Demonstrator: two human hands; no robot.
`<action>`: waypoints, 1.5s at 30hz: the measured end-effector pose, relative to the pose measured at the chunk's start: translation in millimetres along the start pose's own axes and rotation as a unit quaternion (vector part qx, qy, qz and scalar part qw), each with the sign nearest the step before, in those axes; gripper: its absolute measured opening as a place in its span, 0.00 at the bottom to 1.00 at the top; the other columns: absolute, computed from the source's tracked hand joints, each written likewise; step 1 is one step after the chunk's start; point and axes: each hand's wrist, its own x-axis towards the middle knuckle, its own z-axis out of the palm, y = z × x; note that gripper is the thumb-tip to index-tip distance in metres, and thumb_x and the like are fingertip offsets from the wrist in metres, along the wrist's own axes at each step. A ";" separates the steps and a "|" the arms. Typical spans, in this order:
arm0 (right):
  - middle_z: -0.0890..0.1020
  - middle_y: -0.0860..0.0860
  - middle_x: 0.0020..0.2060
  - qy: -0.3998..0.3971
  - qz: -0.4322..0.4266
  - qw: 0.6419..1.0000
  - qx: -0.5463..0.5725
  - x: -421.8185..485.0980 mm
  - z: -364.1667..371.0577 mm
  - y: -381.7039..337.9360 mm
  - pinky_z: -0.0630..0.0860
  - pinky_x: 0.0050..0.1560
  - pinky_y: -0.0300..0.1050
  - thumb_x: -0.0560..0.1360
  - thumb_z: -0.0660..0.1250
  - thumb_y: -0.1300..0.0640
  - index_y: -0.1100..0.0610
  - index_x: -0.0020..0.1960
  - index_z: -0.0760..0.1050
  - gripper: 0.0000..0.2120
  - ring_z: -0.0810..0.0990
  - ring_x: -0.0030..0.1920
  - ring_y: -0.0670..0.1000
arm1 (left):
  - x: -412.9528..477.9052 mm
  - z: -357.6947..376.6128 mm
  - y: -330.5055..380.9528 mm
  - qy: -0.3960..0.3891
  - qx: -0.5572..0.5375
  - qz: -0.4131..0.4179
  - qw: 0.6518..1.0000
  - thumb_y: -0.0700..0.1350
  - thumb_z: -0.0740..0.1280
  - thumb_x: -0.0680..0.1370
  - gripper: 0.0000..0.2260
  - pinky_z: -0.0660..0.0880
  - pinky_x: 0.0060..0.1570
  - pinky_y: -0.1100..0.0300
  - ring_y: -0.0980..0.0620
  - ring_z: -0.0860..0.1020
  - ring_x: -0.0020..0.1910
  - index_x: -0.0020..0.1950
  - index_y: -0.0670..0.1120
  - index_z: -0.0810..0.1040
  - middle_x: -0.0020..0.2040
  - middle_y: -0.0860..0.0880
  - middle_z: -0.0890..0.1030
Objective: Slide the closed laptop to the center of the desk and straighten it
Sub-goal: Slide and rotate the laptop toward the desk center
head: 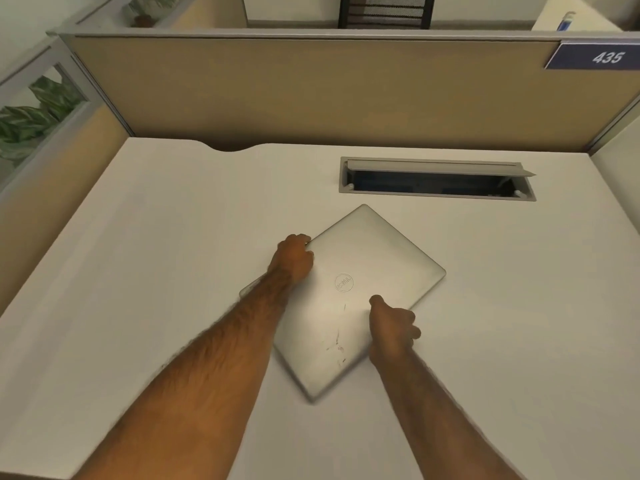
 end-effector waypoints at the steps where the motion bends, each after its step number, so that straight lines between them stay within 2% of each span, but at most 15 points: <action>1: 0.66 0.62 0.68 -0.003 0.004 1.000 0.010 0.0 -0.2 0.0 0.75 0.65 0.61 0.76 0.66 0.51 0.64 0.69 0.65 0.27 0.71 0.67 0.66 | 2.6 2.6 0.5 0.005 -0.006 0.001 1.000 0.43 0.63 0.79 0.21 0.69 0.71 0.47 0.42 0.69 0.73 0.74 0.46 0.72 0.72 0.44 0.73; 6: 0.67 0.62 0.68 0.003 0.012 0.998 0.061 1.0 0.0 1.3 0.74 0.61 0.56 0.76 0.66 0.53 0.63 0.67 0.69 0.24 0.72 0.66 0.66 | 9.2 9.2 5.1 0.016 -0.054 -0.026 0.998 0.47 0.68 0.77 0.22 0.69 0.72 0.50 0.40 0.69 0.72 0.72 0.48 0.76 0.70 0.44 0.75; 12: 0.66 0.61 0.70 0.010 0.003 0.994 0.112 6.8 -2.1 3.9 0.74 0.61 0.57 0.75 0.68 0.53 0.58 0.74 0.67 0.29 0.71 0.66 0.66 | 13.9 8.0 3.1 0.020 -0.102 -0.031 0.994 0.46 0.72 0.75 0.21 0.73 0.69 0.50 0.41 0.76 0.68 0.68 0.48 0.80 0.66 0.45 0.81; 20: 0.67 0.60 0.69 0.015 -0.014 0.993 0.115 6.0 -3.7 0.9 0.75 0.59 0.55 0.74 0.69 0.54 0.56 0.72 0.69 0.28 0.72 0.66 0.65 | 9.5 0.4 2.4 0.042 -0.120 -0.024 0.992 0.47 0.73 0.75 0.21 0.74 0.68 0.46 0.41 0.76 0.66 0.68 0.48 0.79 0.65 0.44 0.80; 25: 0.74 0.59 0.66 0.014 -0.049 0.992 0.116 9.5 -3.7 -10.9 0.79 0.62 0.59 0.71 0.70 0.55 0.56 0.66 0.75 0.23 0.76 0.63 0.65 | 3.3 -10.0 -0.6 0.055 -0.150 -0.045 0.986 0.46 0.72 0.75 0.20 0.75 0.65 0.45 0.39 0.76 0.65 0.67 0.48 0.80 0.63 0.44 0.81; 28: 0.76 0.58 0.63 0.018 -0.079 0.992 0.101 13.0 -4.6 -20.8 0.80 0.56 0.53 0.70 0.70 0.56 0.55 0.61 0.77 0.19 0.78 0.60 0.64 | -3.6 -14.7 -3.3 0.060 -0.167 -0.059 0.982 0.45 0.72 0.74 0.21 0.75 0.66 0.45 0.39 0.76 0.65 0.68 0.48 0.79 0.64 0.44 0.81; 33: 0.74 0.59 0.64 0.024 -0.125 0.991 0.051 22.2 -4.8 -37.8 0.78 0.61 0.55 0.71 0.71 0.58 0.55 0.63 0.78 0.21 0.76 0.61 0.63 | -22.4 -15.9 -5.3 0.082 -0.200 -0.077 0.973 0.43 0.72 0.74 0.23 0.75 0.65 0.45 0.39 0.76 0.66 0.69 0.48 0.77 0.65 0.43 0.78; 35: 0.74 0.59 0.64 0.023 -0.141 0.989 0.033 26.0 -4.5 -43.1 0.78 0.60 0.54 0.71 0.71 0.58 0.55 0.63 0.79 0.20 0.76 0.62 0.63 | -29.9 -15.7 -6.7 0.092 -0.211 -0.084 0.970 0.43 0.71 0.74 0.23 0.75 0.65 0.44 0.39 0.76 0.65 0.70 0.47 0.77 0.65 0.42 0.77; 38: 0.77 0.59 0.62 0.017 -0.162 0.987 0.011 32.9 -3.4 -51.2 0.77 0.54 0.50 0.70 0.73 0.56 0.55 0.61 0.80 0.19 0.77 0.62 0.62 | -40.2 -14.7 -8.9 0.100 -0.224 -0.099 0.964 0.43 0.71 0.75 0.24 0.74 0.66 0.45 0.38 0.74 0.67 0.72 0.47 0.75 0.67 0.41 0.74; 40: 0.80 0.60 0.61 0.009 -0.167 0.986 -0.008 37.8 -2.7 -56.2 0.79 0.58 0.52 0.69 0.74 0.54 0.55 0.59 0.80 0.19 0.78 0.62 0.64 | -47.8 -13.2 -10.6 0.100 -0.225 -0.110 0.963 0.43 0.71 0.76 0.25 0.74 0.67 0.46 0.39 0.72 0.68 0.73 0.47 0.73 0.68 0.41 0.72; 43: 0.82 0.60 0.57 -0.009 -0.183 0.983 -0.019 43.6 -1.7 -64.0 0.80 0.58 0.56 0.67 0.76 0.52 0.56 0.47 0.80 0.13 0.81 0.59 0.65 | -58.1 -10.9 -11.4 0.101 -0.221 -0.123 0.962 0.44 0.71 0.76 0.26 0.74 0.65 0.48 0.39 0.70 0.69 0.73 0.47 0.71 0.68 0.41 0.70; 45: 0.84 0.60 0.53 -0.028 -0.200 0.979 -0.028 49.0 -0.3 -68.6 0.81 0.59 0.59 0.65 0.78 0.50 0.55 0.43 0.79 0.12 0.82 0.57 0.64 | -64.0 -9.4 -11.2 0.104 -0.224 -0.134 0.960 0.44 0.71 0.76 0.25 0.73 0.64 0.49 0.39 0.69 0.70 0.73 0.46 0.70 0.69 0.41 0.69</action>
